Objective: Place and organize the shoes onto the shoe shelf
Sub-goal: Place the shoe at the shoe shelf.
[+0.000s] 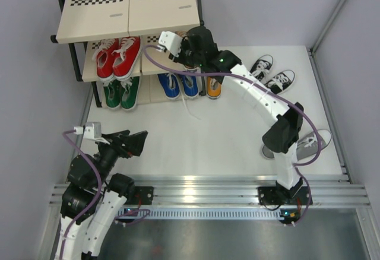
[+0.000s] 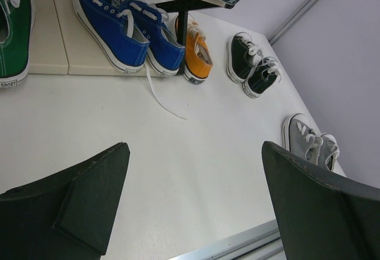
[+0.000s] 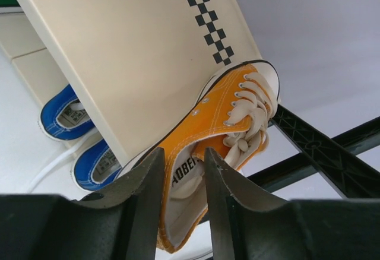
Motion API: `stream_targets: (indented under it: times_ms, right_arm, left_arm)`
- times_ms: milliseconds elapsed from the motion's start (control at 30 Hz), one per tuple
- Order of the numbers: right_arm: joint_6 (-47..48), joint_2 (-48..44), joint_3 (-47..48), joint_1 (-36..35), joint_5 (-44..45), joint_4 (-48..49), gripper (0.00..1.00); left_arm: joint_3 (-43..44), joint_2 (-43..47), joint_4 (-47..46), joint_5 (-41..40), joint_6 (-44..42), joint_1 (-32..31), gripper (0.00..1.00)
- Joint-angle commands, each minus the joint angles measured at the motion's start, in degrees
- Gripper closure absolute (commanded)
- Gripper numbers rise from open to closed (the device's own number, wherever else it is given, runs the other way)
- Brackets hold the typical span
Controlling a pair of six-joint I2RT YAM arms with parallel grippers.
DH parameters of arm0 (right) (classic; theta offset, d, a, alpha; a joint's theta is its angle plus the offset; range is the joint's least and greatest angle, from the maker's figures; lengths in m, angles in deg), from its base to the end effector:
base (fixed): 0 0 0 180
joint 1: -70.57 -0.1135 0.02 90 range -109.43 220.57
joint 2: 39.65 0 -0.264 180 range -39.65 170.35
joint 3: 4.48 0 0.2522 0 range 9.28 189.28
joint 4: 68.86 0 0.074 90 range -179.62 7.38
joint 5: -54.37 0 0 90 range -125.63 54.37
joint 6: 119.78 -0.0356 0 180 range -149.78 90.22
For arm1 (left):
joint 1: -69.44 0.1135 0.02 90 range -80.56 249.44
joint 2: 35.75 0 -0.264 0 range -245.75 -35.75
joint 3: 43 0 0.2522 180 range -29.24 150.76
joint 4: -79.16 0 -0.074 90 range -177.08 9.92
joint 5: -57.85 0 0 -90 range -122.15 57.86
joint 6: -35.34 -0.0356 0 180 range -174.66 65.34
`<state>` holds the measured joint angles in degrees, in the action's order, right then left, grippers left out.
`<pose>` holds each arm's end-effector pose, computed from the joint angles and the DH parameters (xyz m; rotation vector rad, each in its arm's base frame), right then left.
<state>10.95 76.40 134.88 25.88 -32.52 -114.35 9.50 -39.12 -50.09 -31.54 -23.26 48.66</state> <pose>0.3348 0.3285 0.4091 -1.3012 1.4622 -0.0076 0.0289 -0.0114 0.3166 -0.1438 1.6396 -0.7115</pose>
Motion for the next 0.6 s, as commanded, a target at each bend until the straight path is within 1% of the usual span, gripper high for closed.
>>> stream_targets:
  times_ms: [0, 67, 133, 167, 267, 367, 433, 467, 567]
  right_arm:
    - [1.6, -0.6, -0.2, 1.1, 1.3, 4.4, 0.64]
    - [1.4, -1.1, -0.2, 1.1, -0.3, 3.9, 0.63]
    - [0.9, -2.6, -1.0, 1.1, -1.9, 3.5, 0.58]
    - [0.4, -3.2, -1.3, 0.9, -2.8, 3.4, 0.57]
    - [-0.5, -6.0, -3.1, 0.7, -7.0, 3.2, 0.48]
    - [-1.3, -9.2, -4.9, -0.3, -9.4, 2.5, 0.42]
    - [-1.4, -11.8, -6.7, -0.9, -10.5, 2.1, 0.41]
    - [-1.7, -12.8, -7.9, -1.6, -10.8, 2.0, 0.38]
    - [-2.9, -16.8, -9.2, -2.5, -12.2, 0.2, 0.36]
  left_arm:
    - [-0.3, 0.8, -0.5, 0.5, -0.1, 0.1, 0.02]
    - [-0.3, 0.8, -0.5, 0.5, -0.1, 0.1, 0.02]
    - [-0.3, 0.9, -0.5, 0.5, -0.1, 0.1, 0.02]
    - [-0.3, 0.7, -0.5, 0.5, -0.1, 0.1, 0.02]
    - [-0.4, 0.7, -0.5, 0.6, 0.0, 0.1, 0.02]
    - [-0.4, 0.7, -0.5, 0.6, 0.0, 0.1, 0.02]
    - [-0.4, 0.7, -0.5, 0.6, -0.1, 0.1, 0.02]
    - [-0.4, 0.7, -0.5, 0.6, 0.0, 0.1, 0.02]
    - [-0.4, 0.7, -0.6, 0.7, 0.1, 0.0, 0.01]
